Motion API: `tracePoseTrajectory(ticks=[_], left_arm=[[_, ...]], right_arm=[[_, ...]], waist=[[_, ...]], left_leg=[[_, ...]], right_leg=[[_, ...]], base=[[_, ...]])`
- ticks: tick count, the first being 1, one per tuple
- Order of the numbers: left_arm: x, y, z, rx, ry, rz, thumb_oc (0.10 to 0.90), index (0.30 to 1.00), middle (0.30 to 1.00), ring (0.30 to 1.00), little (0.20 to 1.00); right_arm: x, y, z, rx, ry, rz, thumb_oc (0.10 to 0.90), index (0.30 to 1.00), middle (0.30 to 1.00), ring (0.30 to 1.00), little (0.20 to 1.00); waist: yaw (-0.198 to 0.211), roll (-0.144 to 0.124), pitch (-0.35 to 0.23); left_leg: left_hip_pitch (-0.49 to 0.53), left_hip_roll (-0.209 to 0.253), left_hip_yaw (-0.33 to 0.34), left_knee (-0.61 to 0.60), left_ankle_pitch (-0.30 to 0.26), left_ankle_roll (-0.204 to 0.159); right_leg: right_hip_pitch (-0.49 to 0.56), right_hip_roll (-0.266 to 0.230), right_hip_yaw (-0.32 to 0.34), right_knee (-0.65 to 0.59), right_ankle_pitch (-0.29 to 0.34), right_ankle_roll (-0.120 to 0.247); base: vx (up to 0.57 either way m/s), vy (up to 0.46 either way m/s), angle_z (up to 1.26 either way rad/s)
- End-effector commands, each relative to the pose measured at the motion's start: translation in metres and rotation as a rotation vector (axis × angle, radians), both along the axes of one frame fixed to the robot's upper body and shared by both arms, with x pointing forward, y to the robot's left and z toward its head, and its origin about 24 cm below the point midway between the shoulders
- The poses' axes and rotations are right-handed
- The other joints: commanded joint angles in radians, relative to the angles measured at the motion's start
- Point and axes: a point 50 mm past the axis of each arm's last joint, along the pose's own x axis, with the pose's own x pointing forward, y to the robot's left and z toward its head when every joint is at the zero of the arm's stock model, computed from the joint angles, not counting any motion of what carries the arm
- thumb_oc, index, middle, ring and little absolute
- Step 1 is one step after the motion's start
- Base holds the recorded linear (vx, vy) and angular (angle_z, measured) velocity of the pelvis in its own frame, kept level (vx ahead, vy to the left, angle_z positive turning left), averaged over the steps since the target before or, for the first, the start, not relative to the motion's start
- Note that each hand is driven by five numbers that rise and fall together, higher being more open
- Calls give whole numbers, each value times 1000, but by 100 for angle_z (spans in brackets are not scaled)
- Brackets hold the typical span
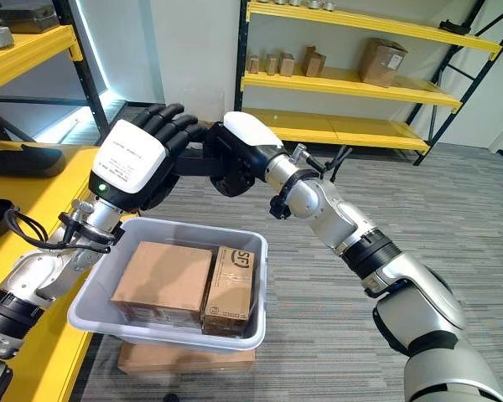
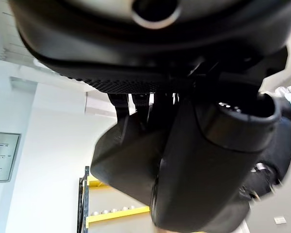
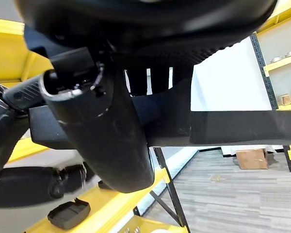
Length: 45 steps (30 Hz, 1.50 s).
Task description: Move parts from the plastic box to the shelf.
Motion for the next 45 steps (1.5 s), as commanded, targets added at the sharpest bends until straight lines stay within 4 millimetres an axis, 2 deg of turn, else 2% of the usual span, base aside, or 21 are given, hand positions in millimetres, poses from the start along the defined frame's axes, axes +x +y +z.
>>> tracePoseTrajectory(ticks=[1, 17, 18, 19, 24, 25, 29, 31, 36, 37, 38, 40, 45], left_arm=[[15, -4, 31, -24, -97, 9, 400, 300, 300, 300, 300], [14, -2, 26, -40, -67, 5, 400, 300, 300, 300, 300], [13, 0, 23, -48, -57, 13, 400, 300, 300, 300, 300], [13, 6, 20, -56, -47, 32, 400, 300, 300, 300, 300], [12, 20, 11, -62, -12, 91, 400, 300, 300, 300, 300], [13, 31, 6, -69, 5, 136, 400, 300, 300, 300, 300], [11, 46, -3, -103, 25, 204, 400, 300, 300, 300, 300], [9, 55, -4, -139, 22, 242, 400, 300, 300, 300, 300], [5, 61, -7, -168, 21, 268, 400, 300, 300, 300, 300], [4, 62, -7, -190, 12, 274, 400, 300, 300, 300, 300], [2, 65, -10, -216, 20, 285, 400, 300, 300, 300, 300], [-1, 68, -10, -228, 17, 296, 400, 300, 300, 300, 300], [-12, 79, -6, -267, -12, 318, 400, 300, 300, 300, 300]], right_arm=[[-5, 11, 80, 138, -262, 55, 400, 300, 300, 300, 300], [-5, 11, 81, 158, -264, 55, 400, 300, 300, 300, 300], [-6, 8, 80, 213, -235, 61, 600, 580, 580, 580, 580], [-7, 6, 79, 262, -214, 75, 900, 1000, 1000, 1000, 1000], [-15, -3, 75, 388, -170, 113, 900, 1000, 1000, 1000, 1000], [-19, -6, 74, 440, -165, 130, 900, 1000, 1000, 1000, 1000], [-27, -16, 66, 493, -163, 134, 900, 1000, 1000, 1000, 1000], [-38, -24, 59, 511, -188, 134, 900, 1000, 1000, 1000, 1000], [-55, -37, 42, 581, -181, 129, 900, 1000, 1000, 1000, 1000], [-58, -42, 37, 638, -154, 139, 900, 1000, 1000, 1000, 1000], [-62, -47, 27, 696, -117, 131, 900, 1000, 1000, 1000, 1000], [-71, -55, 22, 698, -115, 132, 900, 1000, 1000, 1000, 1000], [-89, -87, -5, 790, -72, 29, 900, 1000, 1000, 1000, 1000]], waist=[[18, -16, -111], [15, -17, -116], [15, -16, -116], [15, -16, -115], [15, -13, -114], [14, -10, -110], [12, -7, -108], [7, -1, -103], [-5, 8, -99], [-11, 12, -94], [-15, 13, -92], [-23, 16, -91], [-43, 32, -78]], left_leg=[[114, 81, 35, 57, -202, -25], [119, 80, 38, 58, -204, -23], [119, 80, 38, 58, -204, -23], [119, 81, 39, 59, -203, -23], [118, 79, 38, 56, -202, -22], [117, 78, 39, 56, -201, -22], [115, 76, 39, 56, -201, -21], [113, 74, 39, 55, -201, -20], [112, 71, 40, 55, -201, -18], [111, 70, 42, 55, -200, -19], [111, 69, 44, 54, -200, -18], [110, 69, 48, 54, -200, -19], [113, 70, 58, 49, -197, -18]], right_leg=[[-42, -39, -28, 24, 17, 37], [-43, -38, -19, 26, 16, 36], [-42, -39, -20, 27, 15, 35], [-42, -39, -21, 27, 14, 35], [-42, -39, -24, 26, 14, 34], [-43, -40, -24, 27, 15, 35], [-45, -42, -27, 27, 15, 35], [-47, -44, -28, 29, 15, 36], [-50, -46, -27, 31, 14, 36], [-51, -47, -26, 31, 13, 37], [-53, -48, -25, 32, 14, 37], [-58, -49, -21, 33, 13, 38], [-69, -49, -11, 34, 13, 39]], base=[[0, 0, 0], [0, 0, 0], [0, 0, 0], [0, 0, 0], [0, 0, 0], [0, 0, 0], [1, 2, -1], [3, 1, -2], [0, 0, 0], [0, 0, 0], [2, -6, -3], [-2, -3, -2], [1, -6, -4]])
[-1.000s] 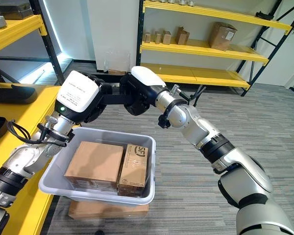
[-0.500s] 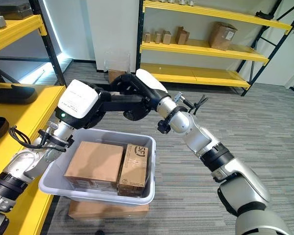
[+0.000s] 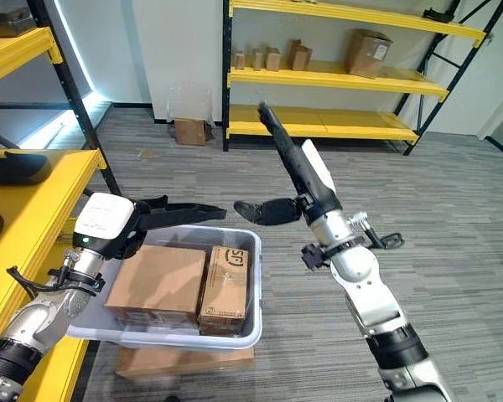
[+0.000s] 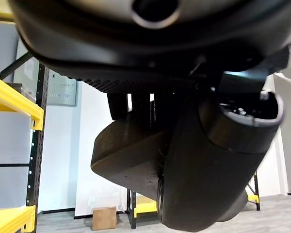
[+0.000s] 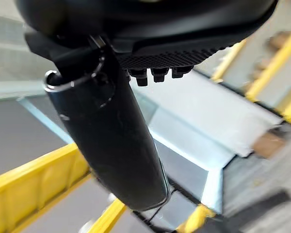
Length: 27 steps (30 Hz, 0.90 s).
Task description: Move parts from the plastic box to the shelf.
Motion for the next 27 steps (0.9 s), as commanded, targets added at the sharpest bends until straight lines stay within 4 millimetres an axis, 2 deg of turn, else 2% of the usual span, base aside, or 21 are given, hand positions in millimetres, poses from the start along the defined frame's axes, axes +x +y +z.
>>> tracePoseTrajectory(ticks=[1, 2, 6, 7, 10, 15, 19, 20, 21, 22, 23, 24, 25, 26, 27], left_arm=[[8, 8, 87, -82, -388, -4, 400, 300, 300, 300, 300], [7, 9, 86, -82, -386, -4, 400, 300, 300, 300, 300], [-12, 7, 85, -182, -419, -38, 400, 300, 300, 300, 300], [-13, 8, 84, -183, -416, -35, 400, 300, 300, 300, 300], [-32, -4, 86, -332, -468, -118, 400, 300, 300, 300, 300], [-50, -13, 87, -424, -478, -193, 400, 300, 300, 300, 300], [-68, -15, 87, -557, -514, -222, 400, 300, 300, 300, 300], [-68, -15, 87, -557, -515, -221, 400, 300, 300, 300, 300], [-75, -15, 85, -604, -525, -229, 400, 300, 300, 300, 300], [-79, -13, 86, -604, -541, -219, 400, 300, 300, 300, 300], [-83, -13, 87, -606, -552, -222, 400, 300, 300, 300, 300], [-83, -13, 88, -606, -556, -220, 400, 300, 300, 300, 300], [-85, -17, 91, -615, -568, -261, 400, 300, 300, 300, 300], [-85, -17, 91, -614, -571, -261, 400, 300, 300, 300, 300], [-84, -19, 94, -597, -578, -279, 400, 300, 300, 300, 300]], right_arm=[[-12, -17, 51, 128, -258, -18, 900, 1000, 1000, 1000, 1000], [-12, -17, 51, 128, -256, -18, 900, 1000, 1000, 1000, 1000], [-20, -26, 26, 157, -195, -96, 900, 1000, 1000, 1000, 1000], [-20, -25, 25, 156, -193, -94, 900, 1000, 1000, 1000, 1000], [-21, -18, 19, 166, -192, -103, 900, 1000, 1000, 1000, 1000], [-19, -4, 26, 184, -245, -85, 900, 1000, 1000, 1000, 1000], [-13, 23, 38, 280, -280, 31, 900, 1000, 1000, 1000, 1000], [-13, 24, 38, 280, -280, 33, 900, 1000, 1000, 1000, 1000], [-8, 39, 45, 253, -299, 82, 900, 1000, 1000, 1000, 1000], [-6, 45, 51, 228, -325, 97, 900, 1000, 1000, 1000, 1000], [-7, 56, 60, 196, -367, 135, 900, 1000, 1000, 1000, 1000], [-6, 57, 61, 195, -371, 136, 900, 1000, 1000, 1000, 1000], [-4, 67, 66, 181, -385, 175, 900, 1000, 1000, 1000, 1000], [-3, 67, 67, 181, -388, 175, 900, 1000, 1000, 1000, 1000], [-4, 67, 70, 189, -398, 176, 900, 1000, 1000, 1000, 1000]], waist=[[8, 15, -77], [9, 15, -79], [9, 28, -64], [8, 29, -66], [21, 43, -47], [40, 66, -17], [85, 89, 61], [83, 90, 61], [116, 94, 92], [124, 99, 106], [156, 104, 121], [151, 106, 120], [195, 118, 144], [191, 119, 143], [196, 120, 146]], left_leg=[[115, 67, 38, 52, -188, -26], [116, 67, 38, 52, -189, -26], [117, 67, 47, 48, -186, -25], [119, 67, 49, 48, -186, -25], [118, 69, 47, 48, -180, -25], [108, 77, 30, 60, -170, -30], [54, 115, -26, 105, -134, -45], [53, 116, -27, 106, -135, -45], [34, 129, -42, 119, -113, -48], [19, 136, -51, 127, -97, -52], [5, 144, -66, 130, -67, -61], [-2, 145, -68, 127, -58, -62], [-46, 151, -105, 119, 33, -90], [-53, 152, -110, 114, 43, -91], [-76, 147, -131, 101, 77, -102]], right_leg=[[-54, -40, -20, 35, 14, 40], [-55, -40, -19, 35, 14, 40], [-62, -41, -11, 35, 13, 38], [-62, -41, -10, 35, 13, 37], [-65, -43, -12, 42, 7, 33], [-65, -39, -22, 75, -18, 18], [-111, -12, -54, 176, -78, -28], [-112, -12, -55, 178, -80, -28], [-135, -2, -64, 204, -90, -42], [-155, 3, -66, 218, -95, -48], [-162, 11, -77, 220, -106, -52], [-167, 13, -79, 218, -100, -55], [-181, 24, -107, 207, -106, -60], [-185, 26, -112, 204, -100, -63], [-195, 27, -127, 197, -101, -68]], base=[[-4, -5, -17], [-1, -15, -18], [-5, -12, -8], [-6, -13, -7], [-7, -33, -6], [-17, -48, 0], [-119, -155, 26], [-108, -182, 35], [-105, -174, 41], [-118, -269, 21], [-72, -158, 7], [-110, -211, -4], [-114, -119, 11], [-129, -131, 26], [-105, -66, 50]])
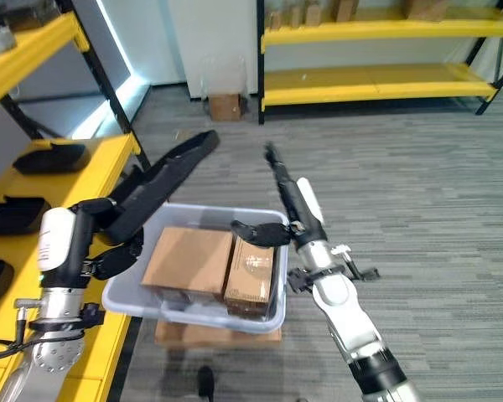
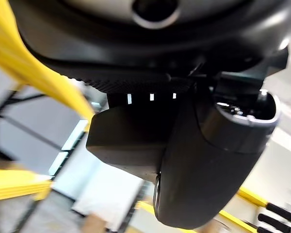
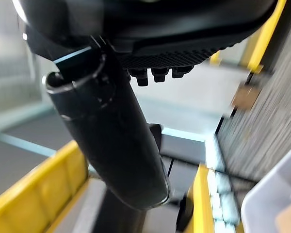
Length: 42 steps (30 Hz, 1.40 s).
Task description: Move parts from the plastic box to the shelf.
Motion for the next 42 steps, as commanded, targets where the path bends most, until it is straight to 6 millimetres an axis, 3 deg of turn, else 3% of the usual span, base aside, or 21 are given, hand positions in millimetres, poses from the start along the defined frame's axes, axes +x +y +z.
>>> tracePoseTrajectory(ticks=[1, 2, 5, 6, 7, 9, 10, 11, 13, 15, 17, 19, 30, 33, 37, 38, 41, 42], left_arm=[[0, -1, 83, 48, -439, -87, 400, 300, 300, 300, 300], [5, -8, 87, 20, -445, -138, 400, 300, 300, 300, 300], [7, -19, 100, 23, -503, -201, 400, 300, 300, 300, 300], [8, -20, 99, 23, -502, -203, 400, 300, 300, 300, 300], [8, -25, 102, 40, -518, -222, 400, 300, 300, 300, 300], [11, -30, 99, -1, -498, -251, 400, 300, 300, 300, 300], [11, -31, 98, -3, -493, -254, 400, 300, 300, 300, 300], [11, -31, 95, -20, -469, -263, 400, 300, 300, 300, 300], [11, -35, 96, -16, -467, -283, 400, 300, 300, 300, 300], [9, -35, 94, 4, -458, -284, 400, 300, 300, 300, 300], [9, -34, 95, 14, -463, -279, 400, 300, 300, 300, 300], [8, -34, 96, 57, -470, -269, 400, 300, 300, 300, 300], [2, -23, 92, 111, -463, -187, 400, 300, 300, 300, 300], [1, -18, 90, 105, -447, -163, 400, 300, 300, 300, 300], [1, -15, 88, 114, -429, -148, 400, 300, 300, 300, 300], [1, -12, 85, 130, -416, -128, 400, 300, 300, 300, 300], [1, -11, 83, 146, -409, -112, 400, 300, 300, 300, 300], [2, -12, 83, 148, -407, -113, 400, 300, 300, 300, 300]], right_arm=[[-10, 26, 86, 112, -421, 138, 900, 1000, 1000, 1000, 1000], [-9, 17, 82, 97, -415, 92, 900, 1000, 1000, 1000, 1000], [-10, 5, 81, 92, -424, 34, 900, 1000, 1000, 1000, 1000], [-10, 4, 80, 92, -424, 32, 900, 1000, 1000, 1000, 1000], [-12, -3, 73, 92, -405, 1, 900, 1000, 1000, 1000, 1000], [-19, -15, 58, 121, -349, -31, 900, 1000, 1000, 1000, 1000], [-20, -16, 57, 120, -345, -32, 900, 1000, 1000, 1000, 1000], [-27, -25, 47, 132, -307, -59, 900, 1000, 1000, 1000, 1000], [-34, -34, 46, 151, -302, -75, 900, 1000, 1000, 1000, 1000], [-36, -43, 38, 180, -273, -105, 900, 1000, 1000, 1000, 1000], [-38, -46, 39, 179, -277, -119, 900, 1000, 1000, 1000, 1000], [-42, -50, 31, 186, -255, -158, 900, 1000, 1000, 1000, 1000], [-40, -50, 16, 177, -177, -172, 900, 1000, 1000, 1000, 1000], [-40, -48, 14, 196, -164, -169, 900, 1000, 1000, 1000, 1000], [-40, -48, 13, 199, -164, -182, 900, 1000, 1000, 1000, 1000], [-40, -49, 10, 204, -152, -195, 900, 1000, 1000, 1000, 1000], [-42, -50, 5, 211, -134, -209, 900, 1000, 1000, 1000, 1000], [-44, -50, 1, 204, -120, -217, 900, 1000, 1000, 1000, 1000]], waist=[[43, -69, 30], [25, -74, 27], [-18, -91, 9], [-18, -91, 9], [-44, -88, -10], [-100, -81, -33], [-100, -79, -33], [-121, -70, -45], [-146, -70, -61], [-141, -78, -60], [-133, -86, -59], [-108, -125, -63], [-65, -202, -102], [-45, -228, -100], [-27, -237, -99], [-18, -236, -103], [-24, -233, -105], [-38, -216, -110]], left_leg=[[15, 72, -21, 13, 96, -67], [-21, 62, 33, -9, 120, -61], [8, 93, 142, 70, 33, -48], [3, 94, 140, 83, 23, -47], [51, 118, 197, 142, -32, -46], [171, 167, 281, 187, -76, -54], [177, 167, 279, 184, -77, -54], [227, 149, 294, 146, -141, -45], [215, 133, 356, 101, -216, -28], [203, 94, 326, 123, -273, -7], [191, 79, 320, 147, -290, 3], [177, 19, 297, 159, -328, 26], [171, -49, 251, 148, -357, 63], [138, -64, 221, 215, -389, 82], [114, -104, 203, 275, -427, 112], [114, -147, 197, 294, -455, 142], [122, -186, 189, 291, -466, 166], [139, -205, 183, 271, -463, 180]], right_leg=[[-53, -64, -107, 8, -19, -18], [-66, -85, -162, 4, -17, -22], [-92, -117, -216, 9, -13, -19], [-91, -118, -217, 10, -16, -19], [-93, -136, -268, 35, -16, -26], [-98, -181, -343, 94, -15, -34], [-95, -184, -345, 102, -19, -31], [-107, -229, -376, 145, 1, -6], [-95, -290, -411, 175, 36, 19], [-88, -324, -397, 183, 68, 45], [-76, -346, -398, 177, 90, 60], [-20, -412, -439, 148, 165, 106], [55, -443, -506, 83, 260, 142], [77, -458, -514, 80, 292, 148], [106, -488, -524, 78, 328, 150], [130, -520, -536, 85, 354, 150], [141, -556, -533, 113, 412, 150], [138, -574, -511, 162, 421, 150]], base=[[-165, -115, 110], [-129, -164, 148], [-133, -125, 188], [-74, -32, 172], [-35, 20, 171], [-36, 123, 152], [-12, 255, 156], [-7, 246, 143], [16, 303, 94], [40, 276, 59], [5, 224, 24], [-19, 313, 28], [6, 98, 31], [-13, 135, 17], [2, 223, 24], [25, 351, 18], [13, 363, 21], [24, 234, 43]])
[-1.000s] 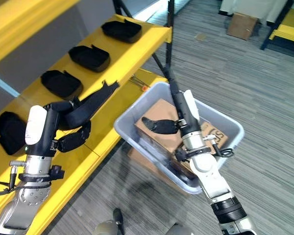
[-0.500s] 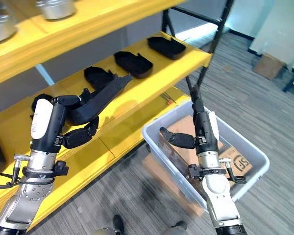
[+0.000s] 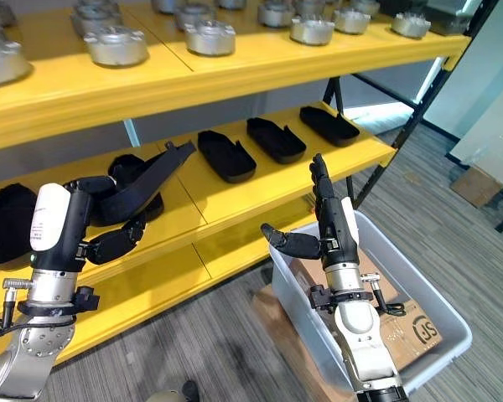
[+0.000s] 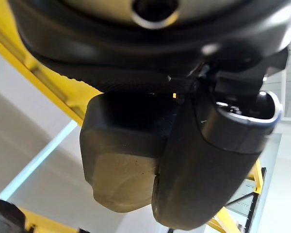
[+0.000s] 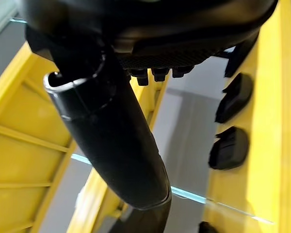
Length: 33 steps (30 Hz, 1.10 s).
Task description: Move parts from the plastic box to the shelf.
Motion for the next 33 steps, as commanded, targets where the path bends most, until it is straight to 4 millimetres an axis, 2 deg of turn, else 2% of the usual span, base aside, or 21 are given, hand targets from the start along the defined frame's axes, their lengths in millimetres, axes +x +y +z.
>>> tracePoseTrajectory(ticks=[1, 3, 4, 5, 6, 8, 10, 11, 12, 13, 16, 20, 26, 28, 31, 33], left_arm=[[-8, -8, 63, 23, -367, -47, 400, 300, 300, 300, 300], [-5, -10, 60, 21, -354, -59, 400, 300, 300, 300, 300], [-2, -9, 58, 6, -343, -58, 400, 300, 300, 300, 300], [1, -8, 56, -13, -325, -60, 400, 300, 300, 300, 300], [3, -6, 55, -18, -314, -49, 400, 300, 300, 300, 300], [6, -9, 53, -25, -292, -59, 400, 300, 300, 300, 300], [10, -11, 51, -37, -275, -66, 400, 300, 300, 300, 300], [10, -11, 51, -37, -275, -66, 400, 300, 300, 300, 300], [10, -15, 49, -45, -266, -78, 400, 300, 300, 300, 300], [12, -14, 47, -48, -258, -74, 400, 300, 300, 300, 300], [10, -16, 44, -49, -248, -79, 400, 300, 300, 300, 300], [5, -12, 41, -61, -239, -63, 400, 300, 300, 300, 300], [1, -11, 40, -68, -231, -62, 400, 300, 300, 300, 300], [2, -12, 41, -75, -239, -66, 400, 300, 300, 300, 300], [4, -15, 47, -91, -267, -90, 400, 300, 300, 300, 300], [5, -17, 49, -107, -282, -107, 400, 300, 300, 300, 300]], right_arm=[[2, 6, 45, -15, -248, 29, 900, 1000, 1000, 1000, 1000], [2, 5, 41, 2, -232, 22, 900, 1000, 1000, 1000, 1000], [1, 5, 40, 0, -229, 23, 900, 1000, 1000, 1000, 1000], [0, 1, 38, -4, -220, 26, 900, 1000, 1000, 1000, 1000], [0, 1, 37, 2, -216, 27, 900, 1000, 1000, 1000, 1000], [-1, -2, 35, 6, -207, 31, 900, 1000, 1000, 1000, 1000], [-3, -5, 34, 4, -201, 39, 900, 1000, 1000, 1000, 1000], [-3, -5, 34, 4, -200, 39, 900, 1000, 1000, 1000, 1000], [-2, -6, 36, 3, -208, 40, 900, 1000, 1000, 1000, 1000], [-2, -8, 36, 5, -212, 32, 900, 1000, 1000, 1000, 1000], [-1, -9, 37, 18, -214, 25, 900, 1000, 1000, 1000, 1000], [0, -9, 36, 24, -206, 25, 900, 1000, 1000, 1000, 1000], [-2, -6, 37, 42, -210, 50, 900, 1000, 1000, 1000, 1000], [0, -4, 41, 50, -230, 58, 900, 1000, 1000, 1000, 1000], [4, -1, 52, 38, -277, 73, 900, 1000, 1000, 1000, 1000], [5, 0, 54, 27, -290, 78, 900, 1000, 1000, 1000, 1000]], waist=[[-14, 5, -59], [-62, 26, -46], [-89, 36, -37], [-99, 43, -28], [-101, 42, -28], [-115, 39, -28], [-135, 27, -33], [-133, 29, -35], [-143, 21, -48], [-149, 20, -53], [-137, 16, -77], [-110, 29, -116], [-108, 42, -116], [-104, 47, -102], [-95, 53, -58], [-101, 57, -34]], left_leg=[[112, 21, -46, -100, -91, -11], [138, 7, -88, -164, -59, -4], [156, -2, -114, -201, -38, 5], [173, -8, -121, -254, 19, 14], [180, -10, -139, -265, 13, 18], [171, -13, -149, -271, 42, 19], [161, -23, -172, -266, 51, 13], [159, -20, -171, -264, 49, 11], [149, -26, -184, -272, 63, 0], [147, -24, -194, -274, 63, -8], [135, -26, -186, -297, 82, -18], [142, -4, -154, -353, 113, -36], [142, 14, -157, -353, 122, -58], [121, 16, -162, -312, 116, -68], [56, 14, -173, -187, 101, -91], [29, 34, -164, -89, 64, -110]], right_leg=[[31, -62, 42, -42, 228, 73], [-46, -1, 224, -19, 233, 73], [-107, 75, 347, 4, 176, 57], [-197, 193, 421, 48, 61, 0], [-206, 249, 433, 71, 5, 8], [-240, 352, 440, 89, -86, -55], [-263, 454, 492, 64, -130, -70], [-263, 457, 493, 61, -130, -72], [-248, 519, 541, -25, -148, -85], [-243, 536, 578, -59, -156, -88], [-186, 545, 600, -178, -139, -85], [-131, 549, 587, -288, -112, -78], [-106, 555, 570, -319, -119, -92], [-104, 552, 563, -315, -124, -98], [-111, 536, 541, -293, -134, -115], [-121, 524, 521, -258, -152, -128]], base=[[16, 327, 40], [-34, 228, 36], [-96, 323, 73], [-40, 309, 68], [-19, 199, 60], [-74, 49, 27], [-56, 1, 40], [-11, -49, 66], [-7, -67, 52], [-35, -92, 9], [-6, -84, -1], [24, -95, -24], [7, -126, 4], [-43, -114, 15], [-107, -99, 27], [-97, -47, 53]])
